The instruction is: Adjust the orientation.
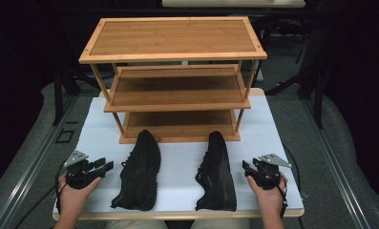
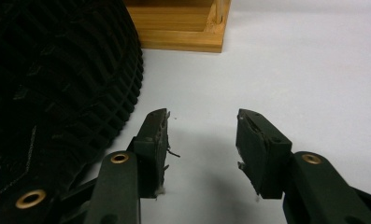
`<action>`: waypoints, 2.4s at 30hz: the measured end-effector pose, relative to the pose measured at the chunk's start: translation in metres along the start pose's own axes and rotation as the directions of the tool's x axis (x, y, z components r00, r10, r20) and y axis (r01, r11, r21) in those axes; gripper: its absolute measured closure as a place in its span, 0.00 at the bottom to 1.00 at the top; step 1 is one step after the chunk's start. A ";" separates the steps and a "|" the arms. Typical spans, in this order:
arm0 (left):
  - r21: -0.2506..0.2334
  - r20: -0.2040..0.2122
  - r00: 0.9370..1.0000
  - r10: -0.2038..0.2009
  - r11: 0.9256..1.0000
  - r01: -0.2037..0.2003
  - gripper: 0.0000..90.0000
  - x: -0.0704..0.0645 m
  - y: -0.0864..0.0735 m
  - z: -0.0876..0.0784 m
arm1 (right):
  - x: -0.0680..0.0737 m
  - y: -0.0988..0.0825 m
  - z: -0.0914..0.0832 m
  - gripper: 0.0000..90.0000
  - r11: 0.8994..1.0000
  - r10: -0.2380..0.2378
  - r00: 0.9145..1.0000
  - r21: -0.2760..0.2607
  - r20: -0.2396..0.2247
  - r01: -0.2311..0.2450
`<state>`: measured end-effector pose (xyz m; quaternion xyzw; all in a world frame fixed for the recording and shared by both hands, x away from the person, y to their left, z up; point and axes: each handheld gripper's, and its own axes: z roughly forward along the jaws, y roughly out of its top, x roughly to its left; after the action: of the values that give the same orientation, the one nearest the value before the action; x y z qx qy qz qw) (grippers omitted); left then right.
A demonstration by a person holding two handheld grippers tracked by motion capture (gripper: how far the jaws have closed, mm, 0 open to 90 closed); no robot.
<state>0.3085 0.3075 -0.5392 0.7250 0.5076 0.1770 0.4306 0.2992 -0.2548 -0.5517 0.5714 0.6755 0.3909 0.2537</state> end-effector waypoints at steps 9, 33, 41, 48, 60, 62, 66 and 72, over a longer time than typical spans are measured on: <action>0.017 0.014 1.000 0.012 1.000 -0.012 0.66 -0.001 0.003 0.004 | 0.000 -0.001 0.003 0.57 1.000 -0.008 1.000 0.001 -0.020 0.008; 0.048 0.101 0.992 0.071 0.996 -0.076 1.00 -0.035 -0.003 -0.013 | -0.004 -0.022 -0.029 0.55 0.998 0.043 0.999 -0.043 0.001 -0.043; 0.060 0.166 0.983 0.080 0.994 -0.091 1.00 -0.044 -0.004 -0.005 | -0.005 -0.020 -0.020 0.55 0.999 0.044 0.999 -0.025 -0.014 -0.044; 0.057 0.184 0.982 0.050 0.997 -0.061 1.00 -0.046 -0.004 -0.002 | -0.005 -0.020 -0.023 0.55 0.997 0.071 0.997 -0.039 -0.024 -0.071; 0.066 0.257 0.965 0.045 0.996 -0.064 1.00 -0.058 0.000 0.008 | -0.008 -0.021 -0.022 0.55 0.994 0.095 0.995 -0.044 -0.035 -0.097; 0.068 0.252 0.966 0.065 0.994 -0.085 1.00 -0.062 0.002 0.009 | -0.008 -0.021 -0.022 0.55 0.994 0.097 0.995 -0.046 -0.037 -0.099; 0.068 0.246 0.965 0.093 0.991 -0.113 1.00 -0.067 0.004 0.010 | -0.008 -0.021 -0.024 0.55 0.994 0.097 0.995 -0.041 -0.037 -0.099; 0.051 0.246 0.963 0.107 0.991 -0.123 1.00 -0.071 0.009 0.011 | -0.009 -0.021 -0.024 0.54 0.993 0.110 0.993 -0.048 -0.044 -0.112</action>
<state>0.2915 0.2384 -0.5260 0.7833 0.4136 0.0948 0.4544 0.2702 -0.2700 -0.5566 0.5936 0.6376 0.4328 0.2319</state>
